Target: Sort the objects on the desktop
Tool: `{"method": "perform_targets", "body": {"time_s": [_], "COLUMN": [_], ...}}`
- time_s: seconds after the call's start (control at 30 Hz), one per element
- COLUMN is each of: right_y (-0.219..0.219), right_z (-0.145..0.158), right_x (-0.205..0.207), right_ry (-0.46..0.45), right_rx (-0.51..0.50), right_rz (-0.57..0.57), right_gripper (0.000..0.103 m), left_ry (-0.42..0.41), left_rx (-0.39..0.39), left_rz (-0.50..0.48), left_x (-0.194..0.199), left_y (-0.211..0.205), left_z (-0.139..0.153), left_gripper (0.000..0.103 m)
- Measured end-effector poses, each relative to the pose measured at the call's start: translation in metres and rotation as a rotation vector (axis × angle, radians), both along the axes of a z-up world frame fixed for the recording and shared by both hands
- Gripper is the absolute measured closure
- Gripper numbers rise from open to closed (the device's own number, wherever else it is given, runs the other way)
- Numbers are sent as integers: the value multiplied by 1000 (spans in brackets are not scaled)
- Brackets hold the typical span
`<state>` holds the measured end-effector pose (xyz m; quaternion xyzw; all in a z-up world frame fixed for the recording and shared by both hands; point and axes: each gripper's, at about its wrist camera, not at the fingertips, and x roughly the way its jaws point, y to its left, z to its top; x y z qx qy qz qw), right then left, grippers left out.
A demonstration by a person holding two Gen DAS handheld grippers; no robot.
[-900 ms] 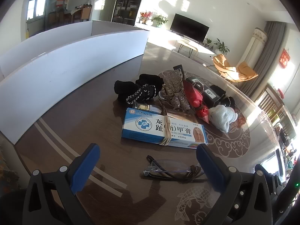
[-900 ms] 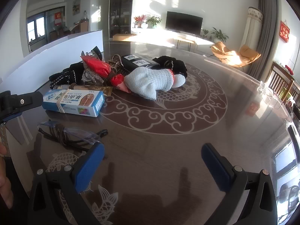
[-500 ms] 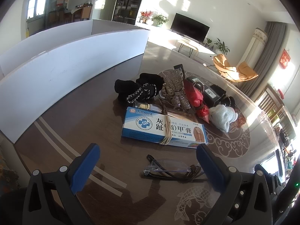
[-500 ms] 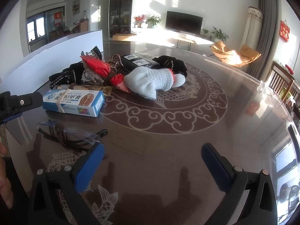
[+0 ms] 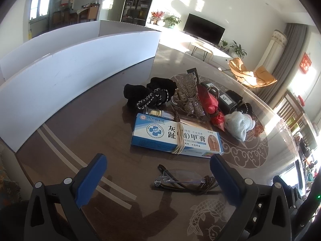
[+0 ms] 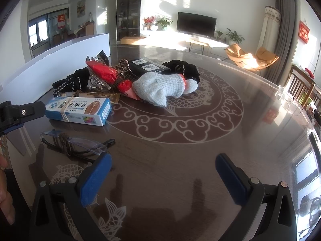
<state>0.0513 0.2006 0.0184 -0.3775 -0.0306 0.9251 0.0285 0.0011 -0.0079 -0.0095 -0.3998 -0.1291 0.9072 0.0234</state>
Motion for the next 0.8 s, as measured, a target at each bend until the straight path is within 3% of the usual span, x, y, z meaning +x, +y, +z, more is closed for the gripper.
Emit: {"method": "perform_targets", "body": {"time_s": [0.8], "right_y": [0], "right_z": [1], "right_x": [0], "right_ry": [-2], "right_rx": [-10], "right_rz": [-1], "right_gripper": [0], "left_ry": [5], "left_rx": [-28], "left_rz": [-6], "left_x": [1], "left_y": [3], "left_z": [1], "left_gripper": [0]}}
